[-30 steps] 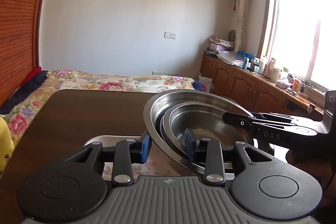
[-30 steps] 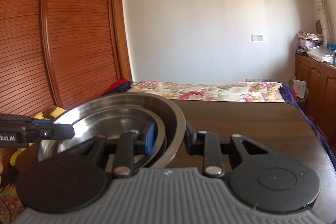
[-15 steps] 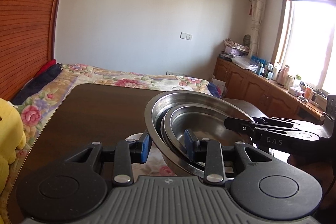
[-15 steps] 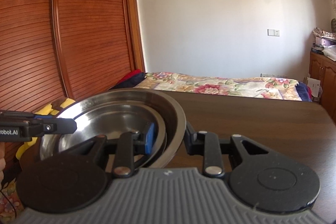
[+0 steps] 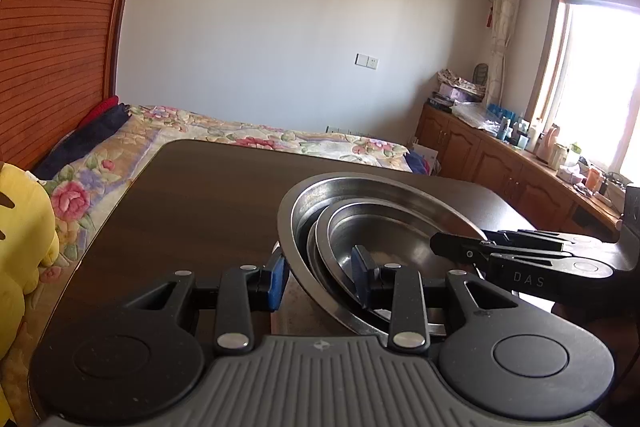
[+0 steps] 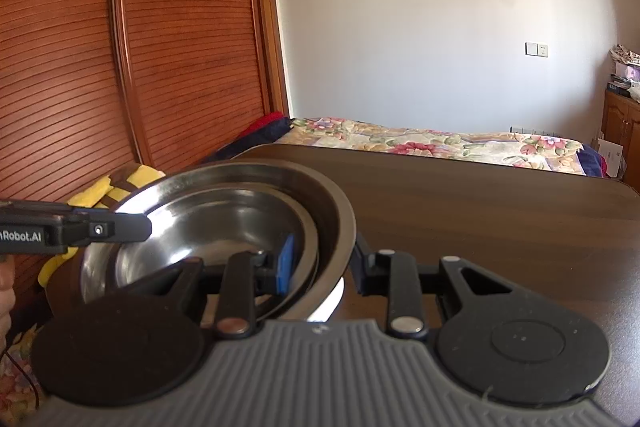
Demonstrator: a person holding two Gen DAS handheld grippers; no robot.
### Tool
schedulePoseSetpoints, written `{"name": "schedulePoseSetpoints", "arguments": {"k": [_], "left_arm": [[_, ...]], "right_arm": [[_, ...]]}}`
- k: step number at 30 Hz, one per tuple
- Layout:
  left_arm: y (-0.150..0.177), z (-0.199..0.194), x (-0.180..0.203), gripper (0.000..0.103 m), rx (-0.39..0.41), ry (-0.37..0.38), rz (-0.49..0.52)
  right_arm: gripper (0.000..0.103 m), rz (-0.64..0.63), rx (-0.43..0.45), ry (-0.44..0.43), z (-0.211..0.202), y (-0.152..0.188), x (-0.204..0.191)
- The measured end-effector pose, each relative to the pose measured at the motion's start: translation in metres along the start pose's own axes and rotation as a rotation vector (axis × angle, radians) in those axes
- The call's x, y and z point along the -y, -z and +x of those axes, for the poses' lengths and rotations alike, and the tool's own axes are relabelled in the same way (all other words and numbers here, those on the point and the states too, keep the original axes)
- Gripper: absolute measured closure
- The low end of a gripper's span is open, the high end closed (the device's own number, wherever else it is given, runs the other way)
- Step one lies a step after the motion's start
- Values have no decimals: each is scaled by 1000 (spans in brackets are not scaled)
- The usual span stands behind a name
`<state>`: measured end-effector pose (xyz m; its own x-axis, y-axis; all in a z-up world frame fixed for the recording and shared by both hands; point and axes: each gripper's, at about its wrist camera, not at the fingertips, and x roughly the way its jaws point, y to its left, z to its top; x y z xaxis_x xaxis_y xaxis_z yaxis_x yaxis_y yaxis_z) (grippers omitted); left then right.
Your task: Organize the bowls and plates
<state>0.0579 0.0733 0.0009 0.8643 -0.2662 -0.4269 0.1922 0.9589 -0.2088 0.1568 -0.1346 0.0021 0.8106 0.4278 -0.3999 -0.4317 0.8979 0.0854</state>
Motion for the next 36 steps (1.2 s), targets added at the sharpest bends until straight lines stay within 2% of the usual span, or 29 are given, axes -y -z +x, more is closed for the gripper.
{"name": "schedulePoseSetpoints", "arguments": {"k": [17, 31, 34, 36], "left_arm": [[6, 4, -7, 67, -28, 1, -4], [8, 4, -5, 67, -19, 4, 5], [8, 3, -5, 59, -17, -3, 7], [7, 3, -6, 52, -13, -11, 7]], "right_arm": [[71, 6, -26, -4, 5, 3, -5], [69, -26, -7, 11, 7, 8, -10], [59, -29, -3, 19, 6, 6, -9], [47, -28, 7, 35, 4, 6, -8]]}}
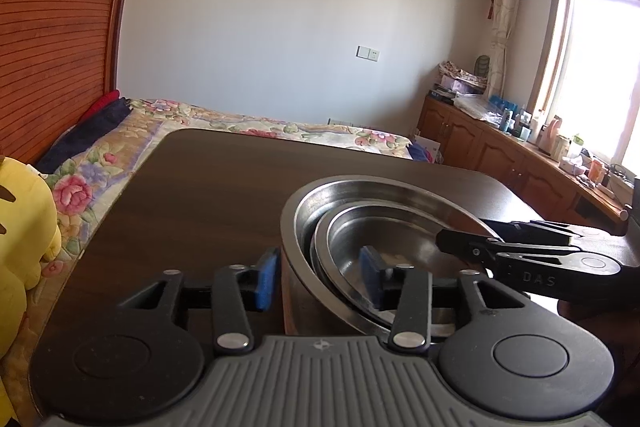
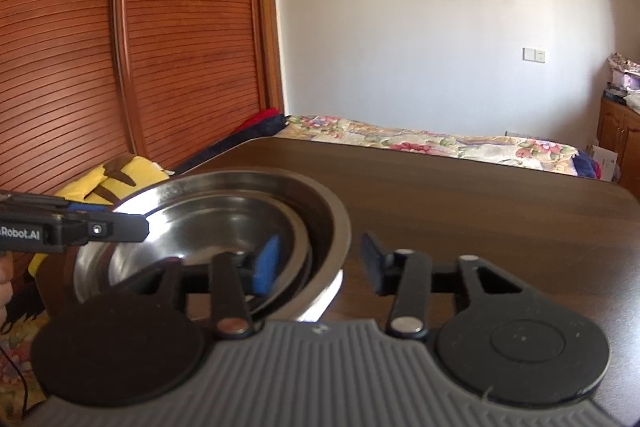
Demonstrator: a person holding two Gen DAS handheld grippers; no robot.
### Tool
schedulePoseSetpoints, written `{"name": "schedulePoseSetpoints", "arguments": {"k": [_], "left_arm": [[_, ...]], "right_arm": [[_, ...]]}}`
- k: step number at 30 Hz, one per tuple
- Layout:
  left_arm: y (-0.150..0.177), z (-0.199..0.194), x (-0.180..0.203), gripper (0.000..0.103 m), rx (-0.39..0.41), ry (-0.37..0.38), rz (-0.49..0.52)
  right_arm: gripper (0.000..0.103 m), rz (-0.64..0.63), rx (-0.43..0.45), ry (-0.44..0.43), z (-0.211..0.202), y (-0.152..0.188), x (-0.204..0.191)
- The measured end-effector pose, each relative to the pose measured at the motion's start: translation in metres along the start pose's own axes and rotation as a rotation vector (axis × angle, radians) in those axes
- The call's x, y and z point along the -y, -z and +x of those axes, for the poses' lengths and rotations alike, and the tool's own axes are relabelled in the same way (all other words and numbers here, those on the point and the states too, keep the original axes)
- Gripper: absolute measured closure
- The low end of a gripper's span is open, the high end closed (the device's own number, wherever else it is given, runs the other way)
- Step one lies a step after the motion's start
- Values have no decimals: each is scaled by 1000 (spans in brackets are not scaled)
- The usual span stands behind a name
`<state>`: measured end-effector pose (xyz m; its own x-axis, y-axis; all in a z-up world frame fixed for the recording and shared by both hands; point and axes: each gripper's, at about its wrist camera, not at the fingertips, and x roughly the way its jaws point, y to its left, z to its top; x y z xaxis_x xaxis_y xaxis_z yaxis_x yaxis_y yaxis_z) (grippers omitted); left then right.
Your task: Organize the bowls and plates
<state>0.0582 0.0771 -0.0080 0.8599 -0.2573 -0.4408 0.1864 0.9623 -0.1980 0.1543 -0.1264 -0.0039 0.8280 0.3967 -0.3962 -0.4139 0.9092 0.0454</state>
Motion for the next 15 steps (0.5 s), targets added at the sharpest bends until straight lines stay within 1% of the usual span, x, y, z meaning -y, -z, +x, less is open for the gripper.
{"name": "schedulePoseSetpoints", "arguments": {"k": [2, 6, 8, 15], "left_arm": [[-1, -1, 0, 45, 5, -5, -1], [-7, -6, 2, 37, 34, -25, 12], [-10, -10, 5, 31, 50, -38, 26], [-22, -23, 20, 18, 98, -44, 73]], "right_arm": [[45, 4, 9, 14, -3, -1, 3], [44, 9, 26, 46, -11, -3, 8], [44, 8, 41, 59, -17, -6, 10], [40, 13, 114, 95, -40, -17, 17]]}}
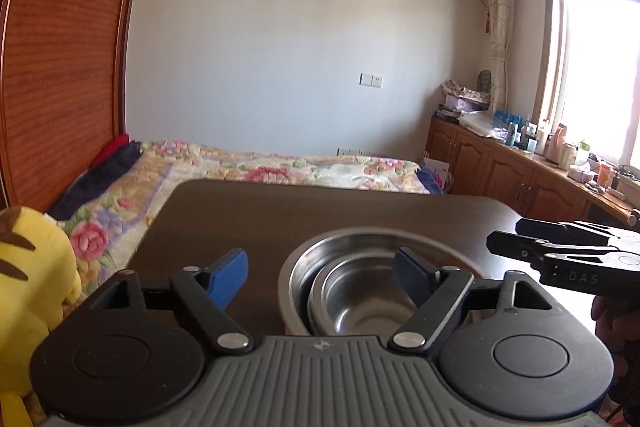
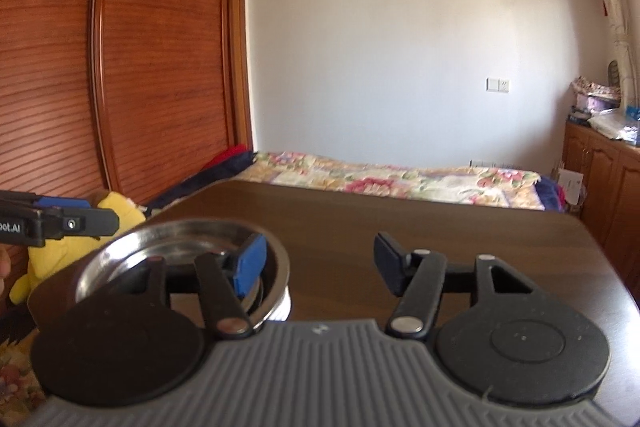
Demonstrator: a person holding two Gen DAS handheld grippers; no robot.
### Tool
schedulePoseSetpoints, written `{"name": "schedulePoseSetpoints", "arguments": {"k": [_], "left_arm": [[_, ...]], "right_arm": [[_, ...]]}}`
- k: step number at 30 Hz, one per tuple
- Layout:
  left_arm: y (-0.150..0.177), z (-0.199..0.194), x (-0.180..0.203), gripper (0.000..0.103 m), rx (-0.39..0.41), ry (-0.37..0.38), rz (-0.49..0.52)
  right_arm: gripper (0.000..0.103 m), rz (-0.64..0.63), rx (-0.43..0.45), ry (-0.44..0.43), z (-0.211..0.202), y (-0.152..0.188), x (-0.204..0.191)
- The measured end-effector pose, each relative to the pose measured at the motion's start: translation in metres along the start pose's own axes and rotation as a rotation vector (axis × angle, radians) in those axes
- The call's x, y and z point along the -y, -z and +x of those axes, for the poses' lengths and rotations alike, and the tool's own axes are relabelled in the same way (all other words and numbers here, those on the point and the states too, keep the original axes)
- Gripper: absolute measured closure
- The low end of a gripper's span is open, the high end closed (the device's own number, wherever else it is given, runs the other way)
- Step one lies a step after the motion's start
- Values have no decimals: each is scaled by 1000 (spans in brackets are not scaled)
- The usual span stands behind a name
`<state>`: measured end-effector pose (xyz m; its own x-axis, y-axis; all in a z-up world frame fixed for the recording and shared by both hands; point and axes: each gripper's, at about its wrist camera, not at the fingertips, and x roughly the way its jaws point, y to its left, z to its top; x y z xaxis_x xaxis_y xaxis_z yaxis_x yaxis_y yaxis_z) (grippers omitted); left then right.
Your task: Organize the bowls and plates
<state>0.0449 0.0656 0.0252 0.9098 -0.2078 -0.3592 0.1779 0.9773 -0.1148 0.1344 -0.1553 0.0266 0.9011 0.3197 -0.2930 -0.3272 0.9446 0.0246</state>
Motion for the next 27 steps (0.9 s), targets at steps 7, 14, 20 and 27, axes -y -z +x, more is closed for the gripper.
{"name": "schedulePoseSetpoints", "arguments": {"k": [7, 14, 20, 27], "left_arm": [[-9, -12, 20, 7, 44, 4, 34], [-13, -22, 38, 0, 62, -23, 74], [-17, -27, 54, 0, 76, -42, 95], [-23, -24, 68, 0, 82, -44, 99]], "right_arm": [[31, -2, 55, 27, -21, -6, 6], [13, 28, 60, 51, -38, -4, 16], [0, 57, 75, 84, -48, -5, 24], [0, 66, 75, 139, -53, -3, 31]]}}
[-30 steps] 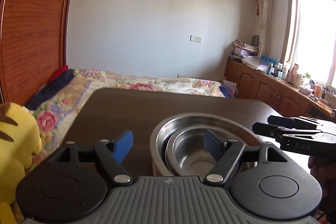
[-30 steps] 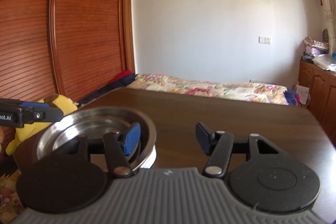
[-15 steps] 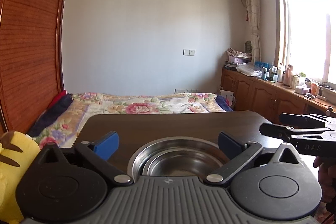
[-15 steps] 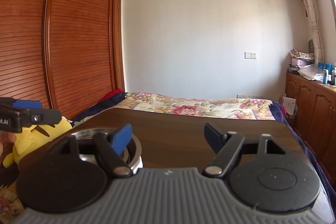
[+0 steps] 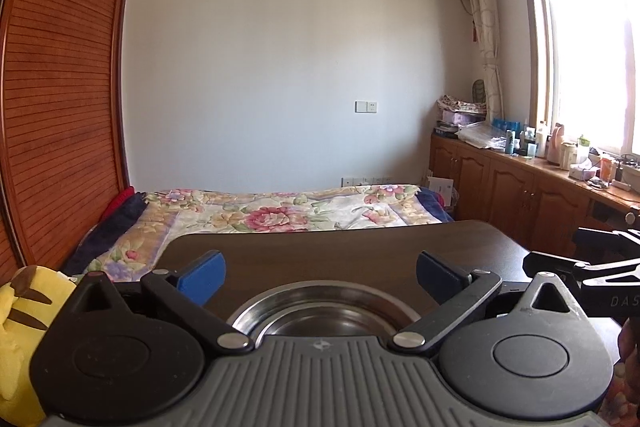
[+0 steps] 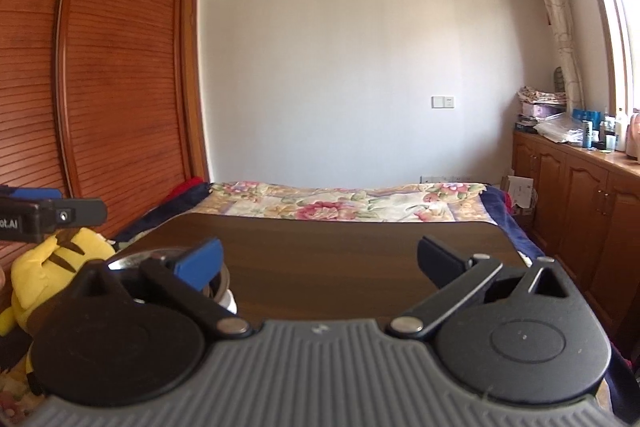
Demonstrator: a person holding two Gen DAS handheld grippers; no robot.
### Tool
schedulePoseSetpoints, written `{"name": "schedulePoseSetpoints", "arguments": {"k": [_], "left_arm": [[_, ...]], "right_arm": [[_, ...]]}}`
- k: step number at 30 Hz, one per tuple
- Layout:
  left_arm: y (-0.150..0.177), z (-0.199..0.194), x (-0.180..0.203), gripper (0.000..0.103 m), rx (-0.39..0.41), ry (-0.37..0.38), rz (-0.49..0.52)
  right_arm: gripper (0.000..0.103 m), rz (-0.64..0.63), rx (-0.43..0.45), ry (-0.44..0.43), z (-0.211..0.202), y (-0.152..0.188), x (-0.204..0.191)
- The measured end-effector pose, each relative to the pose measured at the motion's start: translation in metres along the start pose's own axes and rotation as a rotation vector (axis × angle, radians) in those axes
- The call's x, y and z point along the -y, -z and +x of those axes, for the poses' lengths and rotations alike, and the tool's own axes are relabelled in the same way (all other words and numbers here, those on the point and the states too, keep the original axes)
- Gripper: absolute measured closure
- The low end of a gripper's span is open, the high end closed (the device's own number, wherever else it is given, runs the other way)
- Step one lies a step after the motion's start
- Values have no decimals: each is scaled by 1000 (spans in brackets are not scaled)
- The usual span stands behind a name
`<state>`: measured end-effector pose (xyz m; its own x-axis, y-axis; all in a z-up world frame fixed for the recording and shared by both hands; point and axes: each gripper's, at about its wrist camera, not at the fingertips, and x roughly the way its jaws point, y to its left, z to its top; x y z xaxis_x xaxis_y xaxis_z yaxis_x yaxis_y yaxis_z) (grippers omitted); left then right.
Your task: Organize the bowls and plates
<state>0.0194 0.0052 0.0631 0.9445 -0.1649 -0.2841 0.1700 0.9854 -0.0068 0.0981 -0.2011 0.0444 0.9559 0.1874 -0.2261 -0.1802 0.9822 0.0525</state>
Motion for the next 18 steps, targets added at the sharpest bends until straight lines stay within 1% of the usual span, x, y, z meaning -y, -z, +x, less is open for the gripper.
{"name": "schedulePoseSetpoints", "arguments": {"k": [5, 11, 18], "left_arm": [[-1, 3, 13, 0, 3, 24, 14], [3, 3, 25, 0, 6, 14, 18], [15, -2, 27, 0, -1, 10, 17]], "right_arm": [[0, 8, 12, 15, -6, 2, 4], [0, 13, 25, 47, -12, 4, 5], [0, 14, 46, 75, -17, 11, 4]]}}
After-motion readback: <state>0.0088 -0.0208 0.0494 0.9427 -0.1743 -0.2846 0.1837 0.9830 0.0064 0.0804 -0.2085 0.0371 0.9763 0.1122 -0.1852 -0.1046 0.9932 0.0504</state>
